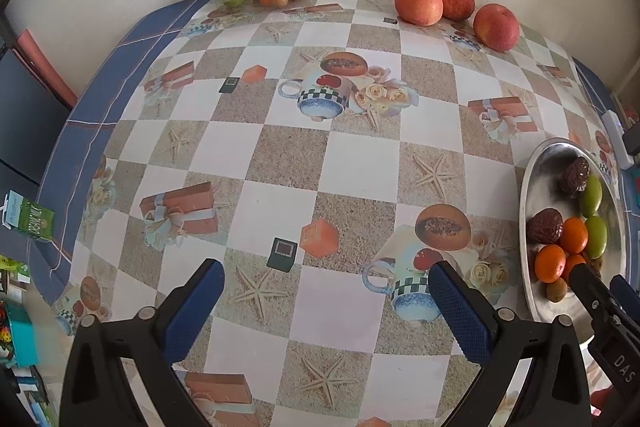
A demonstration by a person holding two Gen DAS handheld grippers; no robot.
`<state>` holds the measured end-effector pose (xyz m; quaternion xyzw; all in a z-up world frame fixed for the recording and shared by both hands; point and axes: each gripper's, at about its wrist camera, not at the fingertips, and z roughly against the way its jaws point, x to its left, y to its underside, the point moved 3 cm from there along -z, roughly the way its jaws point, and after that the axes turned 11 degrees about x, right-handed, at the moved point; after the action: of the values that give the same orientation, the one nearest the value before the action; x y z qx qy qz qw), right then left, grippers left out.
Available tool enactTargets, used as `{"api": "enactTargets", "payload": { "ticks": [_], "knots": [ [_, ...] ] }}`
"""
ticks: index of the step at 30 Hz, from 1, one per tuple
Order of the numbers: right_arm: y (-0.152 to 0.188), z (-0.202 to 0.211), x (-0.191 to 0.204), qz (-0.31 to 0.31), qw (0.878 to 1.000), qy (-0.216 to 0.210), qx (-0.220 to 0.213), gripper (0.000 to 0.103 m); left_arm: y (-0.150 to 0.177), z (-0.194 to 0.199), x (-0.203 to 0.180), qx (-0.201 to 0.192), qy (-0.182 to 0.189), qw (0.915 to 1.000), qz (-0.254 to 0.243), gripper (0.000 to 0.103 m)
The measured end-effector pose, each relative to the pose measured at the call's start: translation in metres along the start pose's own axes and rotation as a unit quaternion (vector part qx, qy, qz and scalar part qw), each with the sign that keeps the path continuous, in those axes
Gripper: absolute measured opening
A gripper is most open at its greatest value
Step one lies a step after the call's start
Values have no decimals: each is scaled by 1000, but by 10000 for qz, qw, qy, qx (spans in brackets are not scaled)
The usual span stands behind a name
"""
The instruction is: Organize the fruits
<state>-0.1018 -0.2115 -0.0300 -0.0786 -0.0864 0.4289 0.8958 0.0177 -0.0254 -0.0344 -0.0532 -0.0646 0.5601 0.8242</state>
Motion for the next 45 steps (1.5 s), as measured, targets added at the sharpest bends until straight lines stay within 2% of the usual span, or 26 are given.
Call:
{"api": "enactTargets", "payload": {
  "ticks": [45],
  "knots": [
    [0, -2, 0, 62, 10000, 24, 43, 95, 1, -6, 5, 114, -148, 9998, 121, 103]
  ]
}}
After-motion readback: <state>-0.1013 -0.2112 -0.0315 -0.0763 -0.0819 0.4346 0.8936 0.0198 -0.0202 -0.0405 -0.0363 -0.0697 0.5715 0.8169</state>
